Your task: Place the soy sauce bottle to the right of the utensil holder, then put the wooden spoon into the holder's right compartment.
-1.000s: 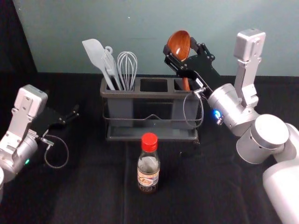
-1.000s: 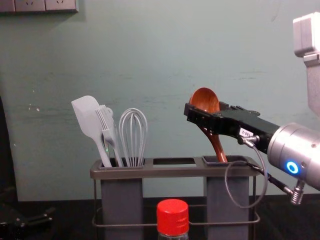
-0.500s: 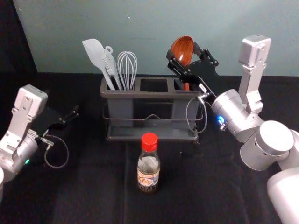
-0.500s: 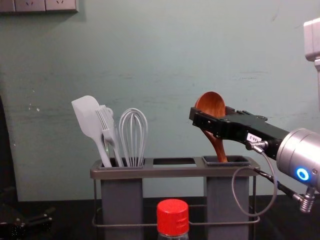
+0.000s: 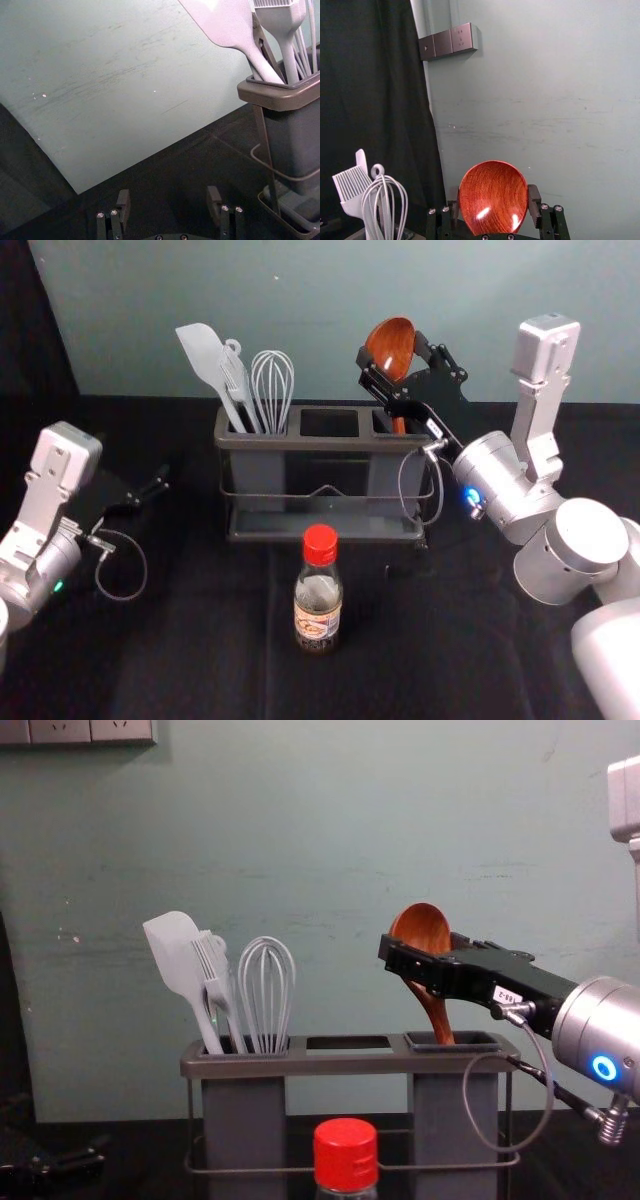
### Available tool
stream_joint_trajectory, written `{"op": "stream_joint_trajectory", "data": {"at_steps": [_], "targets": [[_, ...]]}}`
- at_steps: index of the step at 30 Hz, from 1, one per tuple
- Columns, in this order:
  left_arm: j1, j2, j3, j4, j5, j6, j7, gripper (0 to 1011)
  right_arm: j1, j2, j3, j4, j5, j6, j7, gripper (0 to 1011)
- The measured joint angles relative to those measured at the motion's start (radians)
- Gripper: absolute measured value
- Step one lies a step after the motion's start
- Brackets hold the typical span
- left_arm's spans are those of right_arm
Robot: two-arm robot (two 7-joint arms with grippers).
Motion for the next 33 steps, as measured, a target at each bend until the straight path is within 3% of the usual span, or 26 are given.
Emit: {"op": "stream_joint_trajectory", "data": {"at_steps": [8, 16, 33], "targets": [[0.000, 0.000, 0.000, 0.000, 0.000, 0.000, 0.000, 1005, 0.001, -0.001, -0.001, 0.001, -0.001, -0.001, 0.000, 840], [0.000, 0.000, 0.000, 0.000, 0.000, 0.000, 0.000, 1005, 0.001, -0.001, -0.001, 0.001, -0.001, -0.002, -0.001, 1002], [0.000, 0.000, 0.000, 0.000, 0.000, 0.000, 0.000, 1005, 0.001, -0.001, -0.001, 0.001, -0.002, -0.002, -0.001, 1002]]}}
